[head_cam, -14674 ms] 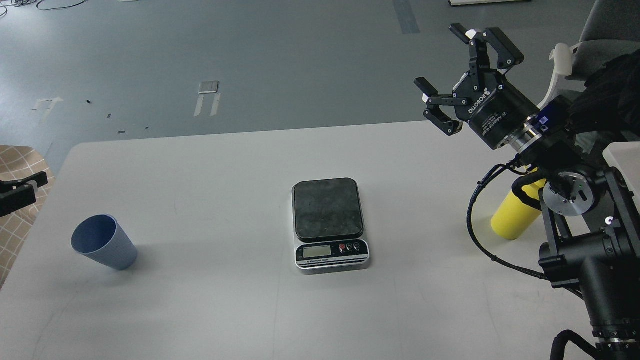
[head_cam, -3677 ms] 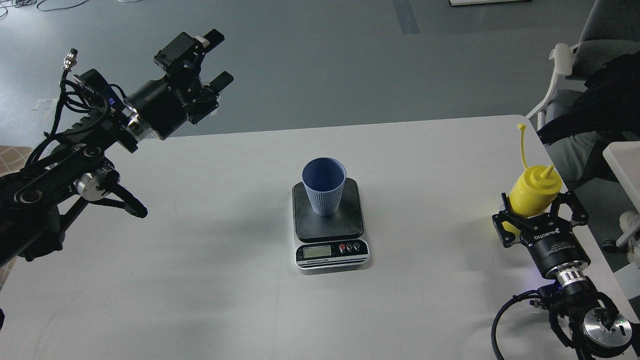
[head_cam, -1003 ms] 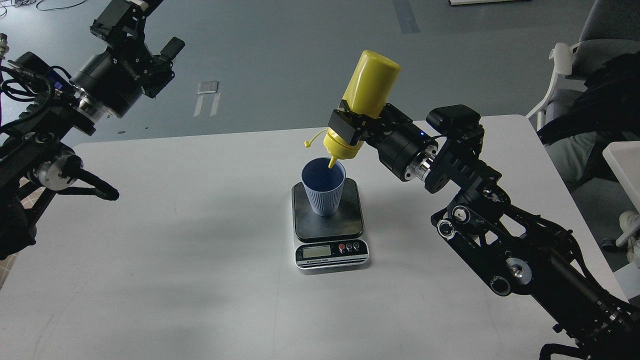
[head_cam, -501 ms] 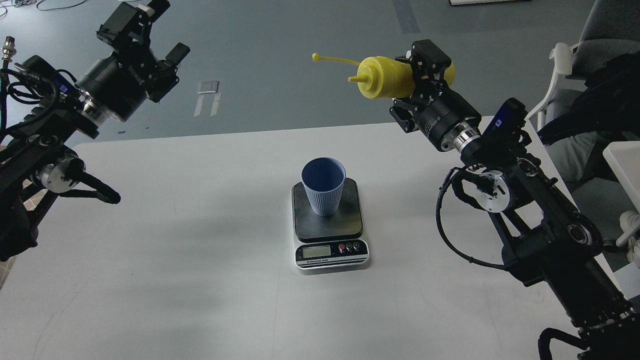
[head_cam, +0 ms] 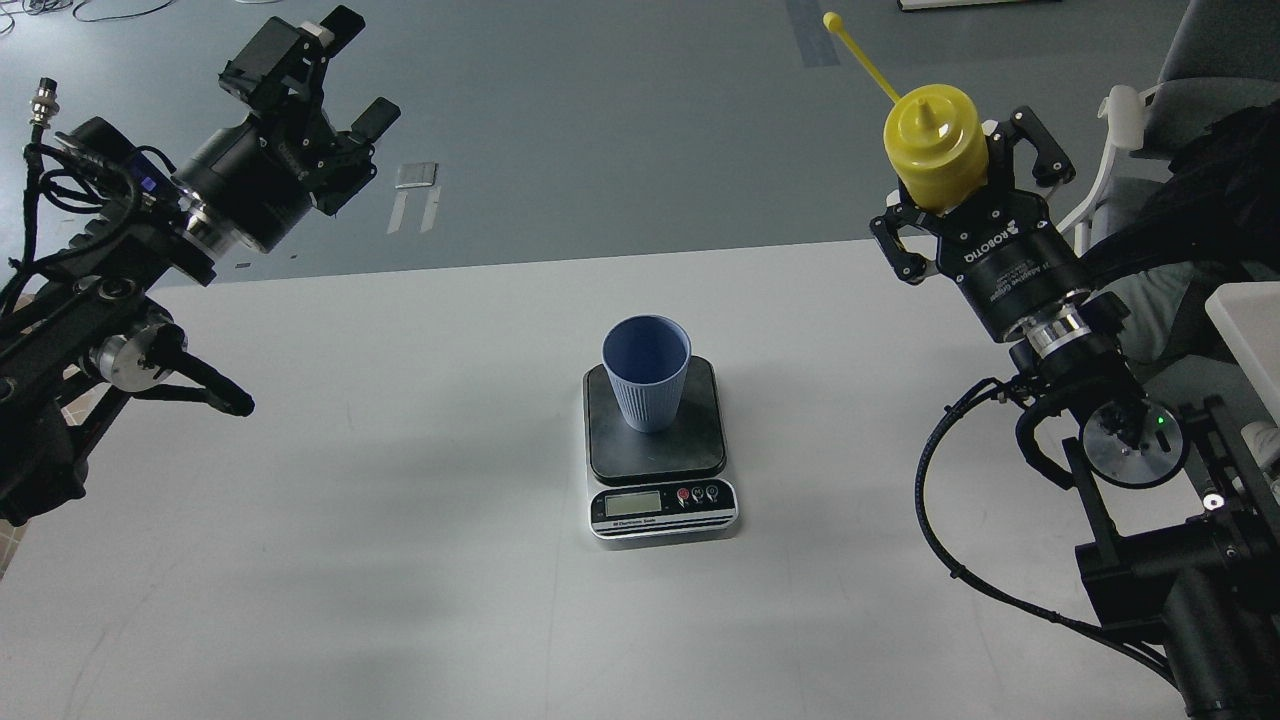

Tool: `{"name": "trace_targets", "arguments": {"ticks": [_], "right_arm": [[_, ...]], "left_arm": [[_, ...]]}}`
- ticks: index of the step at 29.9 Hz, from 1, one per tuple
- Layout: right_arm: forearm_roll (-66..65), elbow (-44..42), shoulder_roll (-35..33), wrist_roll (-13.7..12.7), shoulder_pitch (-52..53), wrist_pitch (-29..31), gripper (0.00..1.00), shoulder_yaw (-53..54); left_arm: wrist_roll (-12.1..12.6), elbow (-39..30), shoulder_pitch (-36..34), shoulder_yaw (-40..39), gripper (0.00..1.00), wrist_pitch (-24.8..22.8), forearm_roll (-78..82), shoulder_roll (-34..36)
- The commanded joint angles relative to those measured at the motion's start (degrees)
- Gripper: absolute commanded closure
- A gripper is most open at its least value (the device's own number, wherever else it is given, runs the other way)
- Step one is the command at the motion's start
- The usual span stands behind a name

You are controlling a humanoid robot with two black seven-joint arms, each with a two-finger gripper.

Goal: Pour seasoning into cup on scale with both arms
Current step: 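Raise the yellow bottle upright and move it back beside the table, then lower the yellow bottle onto the table and open the right gripper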

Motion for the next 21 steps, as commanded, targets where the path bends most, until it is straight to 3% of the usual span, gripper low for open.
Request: {"name": "trace_targets", "arguments": {"ticks": [1, 10, 21], "right_arm": [[2.81, -1.95, -0.01, -0.18, -4.17, 4.58, 1.0, 1.36], [10.29, -5.56, -0.01, -0.97, -5.5, 4.58, 1.0, 4.26], [20.31, -17.51, -0.01, -0.89, -6.55, 4.58, 1.0, 8.66]], "left_arm": [[0.0, -0.12, 0.0, 0.99, 0.0, 0.0, 0.0, 0.38], [0.0, -0.47, 0.0, 2.84, 0.0, 0.18, 0.0, 1.96], [0.0, -1.88, 0.0, 4.95, 0.0, 0.53, 0.0, 4.69]]}}
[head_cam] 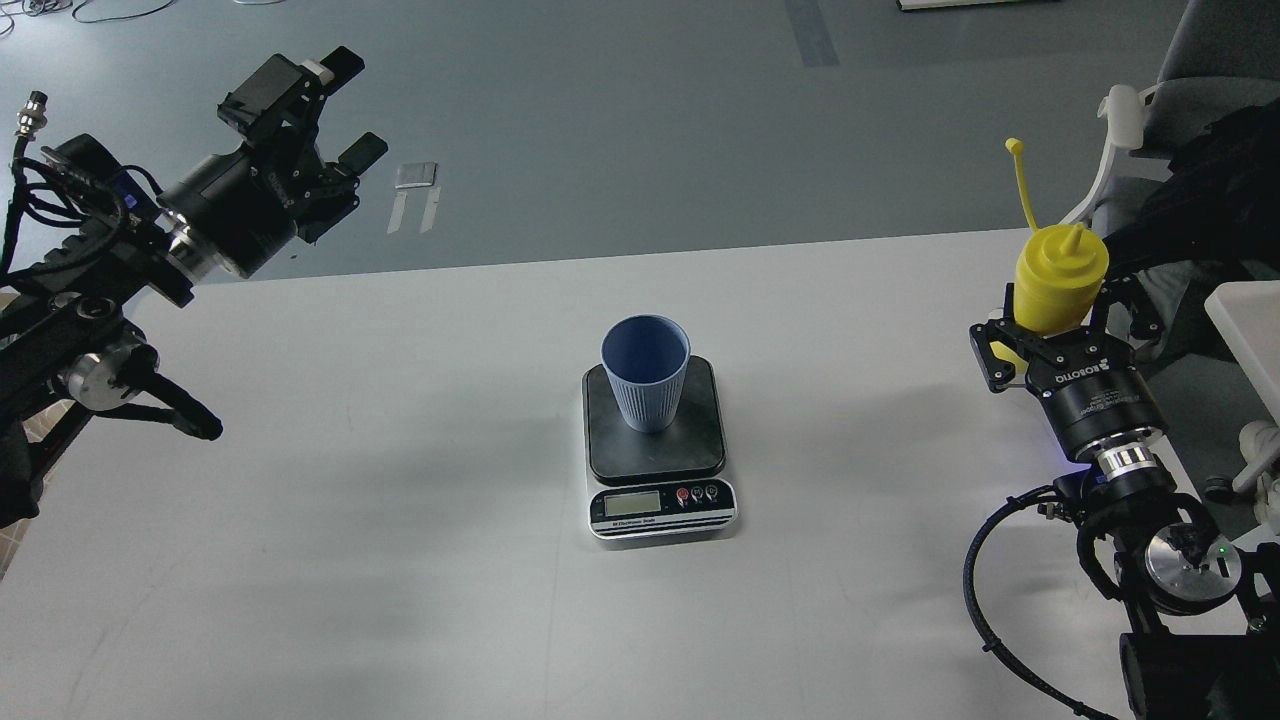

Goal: Pour seasoning into cup on scale with both arms
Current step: 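Lower the yellow bottle onto the table and open the right gripper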

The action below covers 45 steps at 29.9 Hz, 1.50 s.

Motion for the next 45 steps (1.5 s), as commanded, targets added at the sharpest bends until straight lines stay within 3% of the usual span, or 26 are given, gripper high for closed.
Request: {"name": "trace_targets", "arguments": {"ticks": [1, 32, 34, 35, 37, 38, 39, 45], "right_arm": [[3.59, -3.23, -0.01, 0.09, -0.47, -0.02, 1.0, -0.35], [8.17, -5.79, -0.01, -0.88, -4.86, -0.02, 0.98, -0.53], [8.52, -5.71, -0.01, -0.97, -5.91, -0.02, 0.71, -0.62], [8.7, -5.44, -0.01, -1.05, -6.79, -0.02, 0.53, -0.62], [8.87, -5.18, -0.01, -1.06, -7.58, -0.02, 0.33, -0.62], [9.05, -5.0, -0.01, -1.06, -8.37, -0.02, 0.14, -0.62], [9.22, -4.39, -0.01, -1.06, -9.42, -0.02, 0.05, -0.62], [9.4, 1.32, -0.01, -1.14, -14.79, -0.02, 0.0, -0.36]], "left_arm": [[0.0, -0.15, 0.0, 0.29, 0.0, 0.01, -0.01, 0.48], [0.0, -3.58, 0.35, 0.2, 0.0, 0.27, 0.07, 3.91], [0.0, -3.66, 0.35, 0.2, 0.0, 0.27, 0.07, 3.99], [0.0, -3.66, 0.35, 0.2, 0.0, 0.27, 0.07, 3.99], [0.0, -3.66, 0.35, 0.2, 0.0, 0.27, 0.07, 3.99], [0.0, -3.66, 0.35, 0.2, 0.0, 0.27, 0.07, 4.08], [0.0, -3.66, 0.35, 0.11, 0.0, 0.27, 0.07, 4.17], [0.0, -3.67, 0.35, 0.11, 0.0, 0.18, 0.07, 4.61]]}}
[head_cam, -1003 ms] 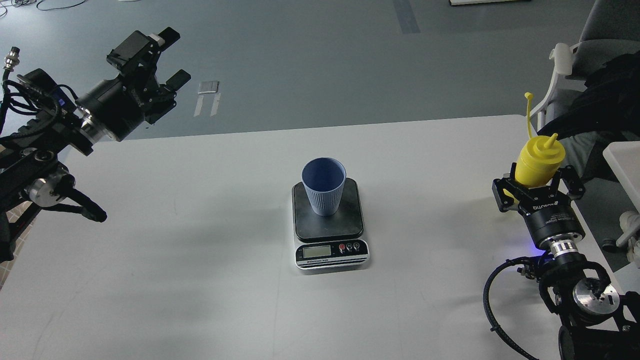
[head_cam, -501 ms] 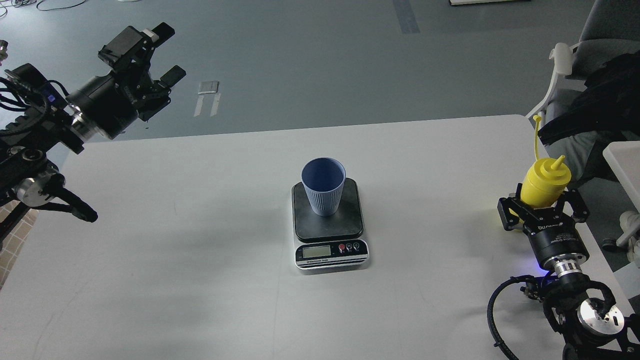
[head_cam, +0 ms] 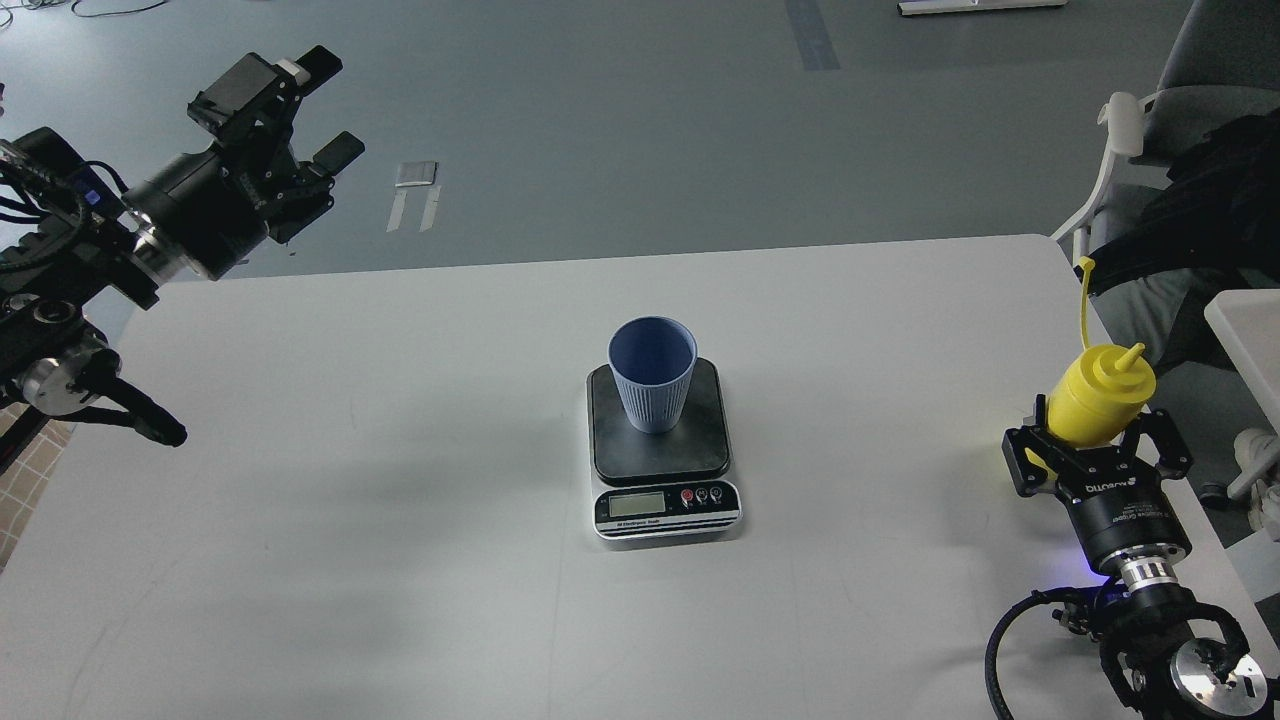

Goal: Pour seasoning into cup on scale with both arms

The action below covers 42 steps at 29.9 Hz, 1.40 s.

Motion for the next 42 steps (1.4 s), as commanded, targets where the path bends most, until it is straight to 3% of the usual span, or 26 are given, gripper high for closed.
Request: {"name": "trace_targets", "arguments": {"ticks": [1, 16, 24, 28, 37, 42], "right_arm": [[0.71, 3.49, 0.04, -0.09, -3.28, -0.09, 0.0, 0.21], [11.25, 24.14, -0.66, -2.2, -20.95, -0.09, 0.0, 0.03], [11.09, 25.99, -3.83, -1.76, -25.7, -0.09, 0.0, 2.84], [10.91, 28.37, -8.3, -1.58, -26.15, -0.09, 0.0, 9.77], [10.82, 28.37, -20.87, -1.41, -16.4, -0.09, 0.0, 17.43], [10.74, 26.53, -28.26, -2.11, 1.87, -0.09, 0.01, 16.73]], "left_arm": [[0.0, -0.04, 0.0, -0.01, 0.0, -0.12, 0.0, 0.27], [0.0, -0.48, 0.09, -0.62, 0.0, -0.04, 0.0, 0.19], [0.0, -0.48, 0.0, -0.97, 0.0, 0.14, -0.09, -0.34], [0.0, -0.48, 0.0, -1.15, 0.0, 0.23, -0.18, -0.52], [0.0, -0.48, 0.0, -2.47, 0.0, 0.23, -0.27, -1.31], [0.0, -0.48, 0.0, -3.17, 0.0, 0.23, -0.36, -2.19]]}}
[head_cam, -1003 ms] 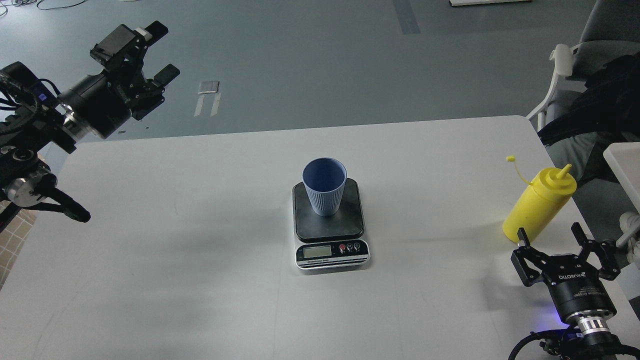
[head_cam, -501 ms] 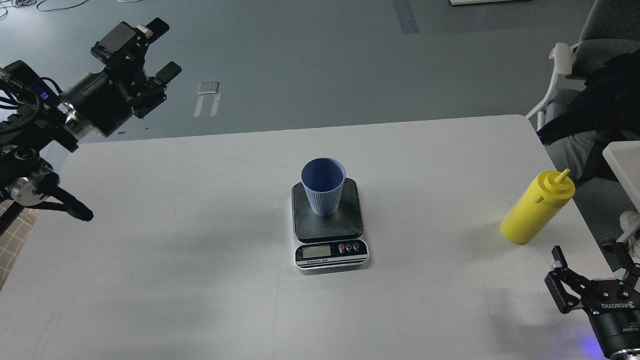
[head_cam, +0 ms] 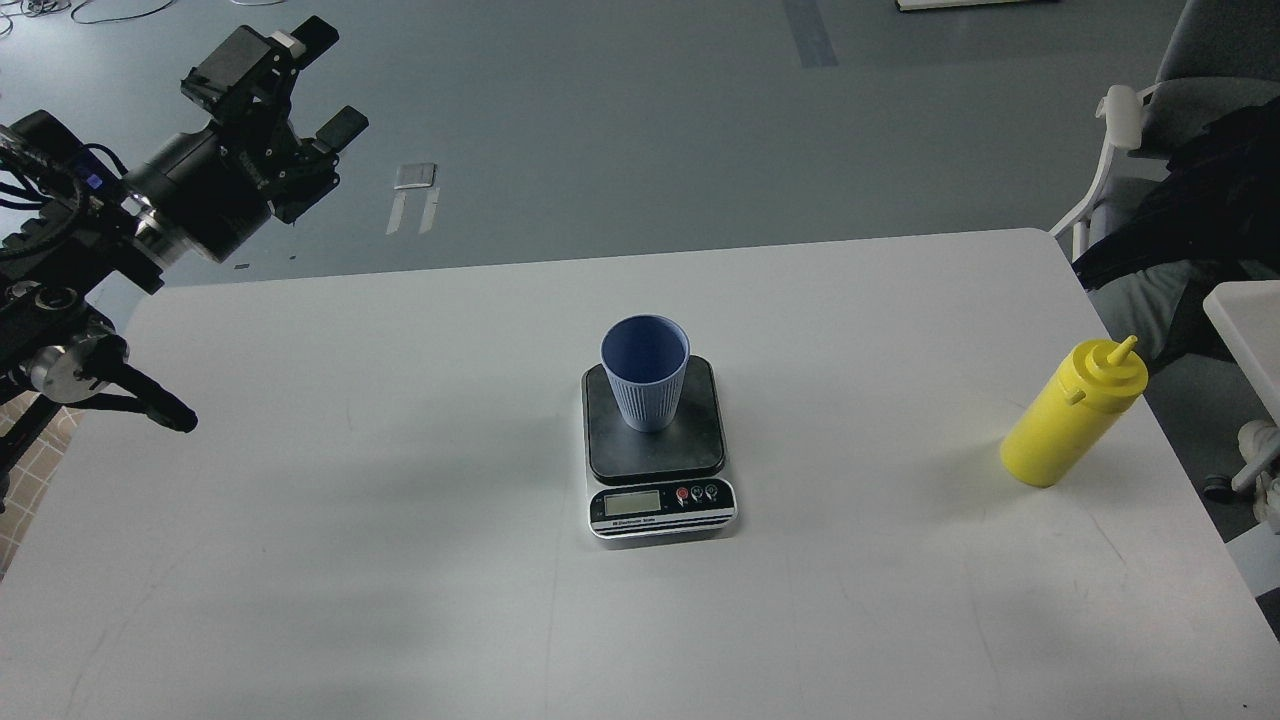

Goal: Pour seasoning into cup on scale with both arms

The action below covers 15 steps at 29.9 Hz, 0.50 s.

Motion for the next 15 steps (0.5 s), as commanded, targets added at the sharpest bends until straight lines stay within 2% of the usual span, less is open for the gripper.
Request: {"name": "trace_targets", "arguments": {"ticks": [1, 4, 6, 9, 11, 15], "right_arm": [[-0.23, -1.75, -3.56, -0.65, 11.69, 0.0, 0.02, -0.83], [-1.63, -5.79, -4.09, -2.32, 23.2, -0.05, 0.02, -3.9], [-5.75, -8.43, -3.39, -4.78, 31.88, -0.05, 0.02, -9.68], [-9.45, -11.5, -2.6, -4.79, 37.53, -0.32, 0.02, -14.61], [-14.71, -15.45, 1.34, -4.79, 43.59, -0.4, 0.01, -19.97], [-21.49, -16.7, 6.8, -4.79, 47.92, -0.4, 0.01, -22.71]], "left_arm": [[0.0, -0.01, 0.02, -0.59, 0.0, -0.02, -0.11, -0.68], [0.0, -0.01, 0.02, -1.03, 0.0, -0.02, -0.2, -0.94], [0.0, -0.01, 0.02, -1.73, 0.0, -0.11, -0.38, -1.56], [0.0, 0.07, 0.02, -2.08, 0.0, -0.11, -0.38, -1.73], [0.0, 0.07, 0.11, -2.17, 0.0, -0.02, -0.47, -2.44], [0.0, 0.07, 0.11, -2.35, 0.0, -0.02, -0.47, -3.05]]}}
